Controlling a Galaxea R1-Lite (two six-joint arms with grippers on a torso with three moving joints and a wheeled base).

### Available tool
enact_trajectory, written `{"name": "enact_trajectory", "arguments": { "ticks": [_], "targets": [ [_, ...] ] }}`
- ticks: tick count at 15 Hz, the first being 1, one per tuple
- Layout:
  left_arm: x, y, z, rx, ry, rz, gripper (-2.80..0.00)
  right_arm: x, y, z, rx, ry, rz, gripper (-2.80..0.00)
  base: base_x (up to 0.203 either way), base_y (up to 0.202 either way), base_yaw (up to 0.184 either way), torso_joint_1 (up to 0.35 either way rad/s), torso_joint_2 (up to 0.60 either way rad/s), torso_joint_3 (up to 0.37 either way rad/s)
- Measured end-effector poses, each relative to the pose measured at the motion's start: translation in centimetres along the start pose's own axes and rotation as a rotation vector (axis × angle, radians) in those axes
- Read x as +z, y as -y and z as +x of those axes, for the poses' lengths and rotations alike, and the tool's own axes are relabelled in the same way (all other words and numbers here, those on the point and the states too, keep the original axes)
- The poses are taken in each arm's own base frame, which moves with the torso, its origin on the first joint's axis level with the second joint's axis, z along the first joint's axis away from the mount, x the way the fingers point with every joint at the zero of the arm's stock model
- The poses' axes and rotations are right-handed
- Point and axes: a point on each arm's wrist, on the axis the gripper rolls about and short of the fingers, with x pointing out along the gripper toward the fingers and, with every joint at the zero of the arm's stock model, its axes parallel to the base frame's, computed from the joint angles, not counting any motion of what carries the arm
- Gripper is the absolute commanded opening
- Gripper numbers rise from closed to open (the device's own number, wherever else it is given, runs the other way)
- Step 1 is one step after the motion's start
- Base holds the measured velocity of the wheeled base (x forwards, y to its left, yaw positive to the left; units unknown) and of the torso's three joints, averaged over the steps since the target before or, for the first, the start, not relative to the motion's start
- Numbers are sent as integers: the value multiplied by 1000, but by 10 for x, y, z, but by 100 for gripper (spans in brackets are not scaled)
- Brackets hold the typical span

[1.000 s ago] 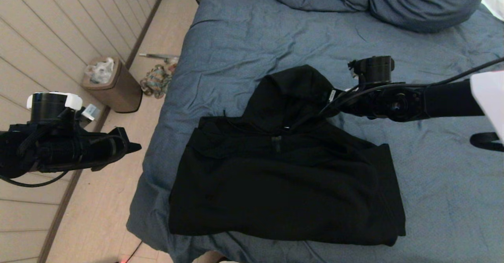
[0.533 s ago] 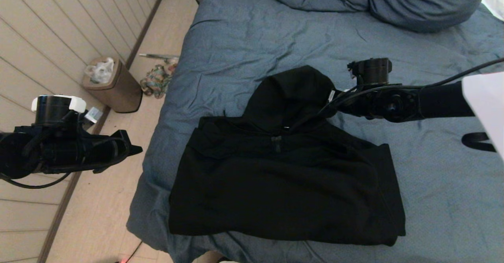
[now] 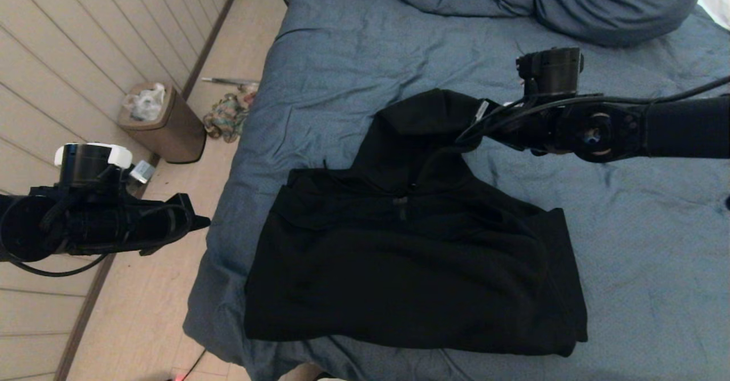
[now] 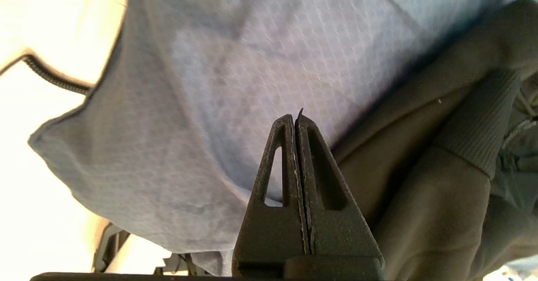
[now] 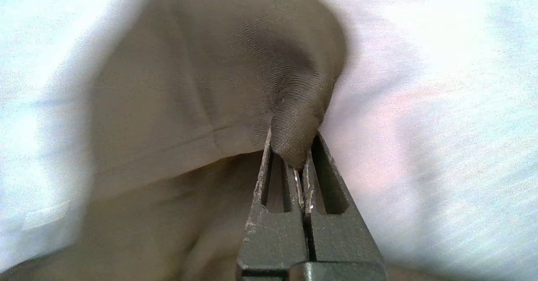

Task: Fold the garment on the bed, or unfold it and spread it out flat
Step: Fold the black sweatshirt

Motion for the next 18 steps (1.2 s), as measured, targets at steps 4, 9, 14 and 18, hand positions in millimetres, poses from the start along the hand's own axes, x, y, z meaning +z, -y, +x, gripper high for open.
{"name": "enact_trajectory", "arguments": {
  "ticks": [4, 9, 14, 18],
  "targets": [
    [-5, 2, 2, -11, -4, 10, -280, -10, -55, -63, 168, -54, -6, -280, 0, 0, 0, 0, 0, 0],
    [-10, 5, 5, -36, 23, 36, -280, -22, -66, -124, 274, -116, -40, -280, 0, 0, 0, 0, 0, 0],
    [-14, 8, 5, -45, 11, 41, -280, -37, -49, -175, 415, -264, -112, -280, 0, 0, 0, 0, 0, 0],
    [-17, 10, 6, -48, 0, 45, -280, -74, -40, -198, 479, -401, -202, -280, 0, 0, 0, 0, 0, 0]
  ]
}}
